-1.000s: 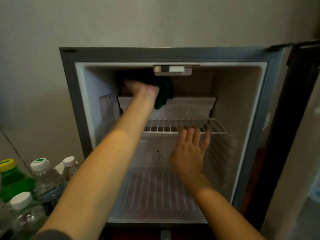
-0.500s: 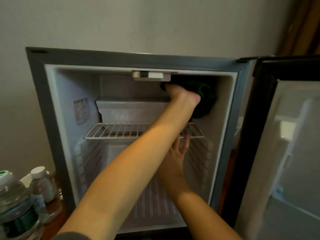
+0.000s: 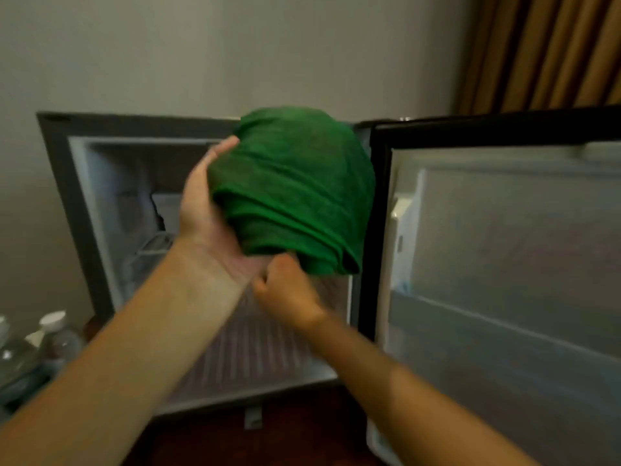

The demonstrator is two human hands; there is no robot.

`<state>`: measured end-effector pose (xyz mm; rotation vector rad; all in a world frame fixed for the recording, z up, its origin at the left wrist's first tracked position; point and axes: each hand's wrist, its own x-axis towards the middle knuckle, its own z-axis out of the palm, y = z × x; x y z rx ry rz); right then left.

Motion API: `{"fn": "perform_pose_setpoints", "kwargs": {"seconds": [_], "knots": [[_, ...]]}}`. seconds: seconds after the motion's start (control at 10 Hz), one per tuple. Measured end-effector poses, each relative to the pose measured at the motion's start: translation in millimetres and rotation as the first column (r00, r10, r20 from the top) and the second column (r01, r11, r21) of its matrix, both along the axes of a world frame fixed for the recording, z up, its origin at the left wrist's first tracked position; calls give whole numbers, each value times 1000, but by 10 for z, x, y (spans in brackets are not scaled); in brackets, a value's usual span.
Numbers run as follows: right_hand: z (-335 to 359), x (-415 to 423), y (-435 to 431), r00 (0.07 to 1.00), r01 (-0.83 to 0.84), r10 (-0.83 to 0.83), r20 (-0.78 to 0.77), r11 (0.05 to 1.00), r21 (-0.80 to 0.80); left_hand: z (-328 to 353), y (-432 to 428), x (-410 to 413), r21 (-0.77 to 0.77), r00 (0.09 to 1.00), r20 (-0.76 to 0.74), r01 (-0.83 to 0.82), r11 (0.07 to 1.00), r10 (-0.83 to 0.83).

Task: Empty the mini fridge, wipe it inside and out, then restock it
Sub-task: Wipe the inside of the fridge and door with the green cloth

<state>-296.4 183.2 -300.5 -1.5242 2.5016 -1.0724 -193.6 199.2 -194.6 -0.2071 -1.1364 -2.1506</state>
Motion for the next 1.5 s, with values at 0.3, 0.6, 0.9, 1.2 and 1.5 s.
{"fn": "perform_pose_setpoints", "kwargs": {"seconds": [0.3, 0.6, 0.9, 1.2, 1.5], "knots": [[-50, 288, 1647, -87, 395, 677, 731, 697, -599, -423, 397, 231, -15, 959, 275, 77, 997, -69], [-62, 894, 3152, 209, 429, 488, 847, 733, -528, -1002, 1058, 64, -523, 806, 507, 6, 853, 305], [638, 761, 4142, 913, 375, -54, 404, 499, -781, -827, 813, -317, -947, 748, -299, -308, -89, 593], [256, -380, 4103, 395, 460, -335, -855, 878, -132, -1103, 752, -899, -860, 727, -482, -286, -423, 489], [481, -800, 3948, 547, 649, -162, -821, 702, 294, -1220, 880, -1275, -821, 659, -570, -479, -310, 491]]}}
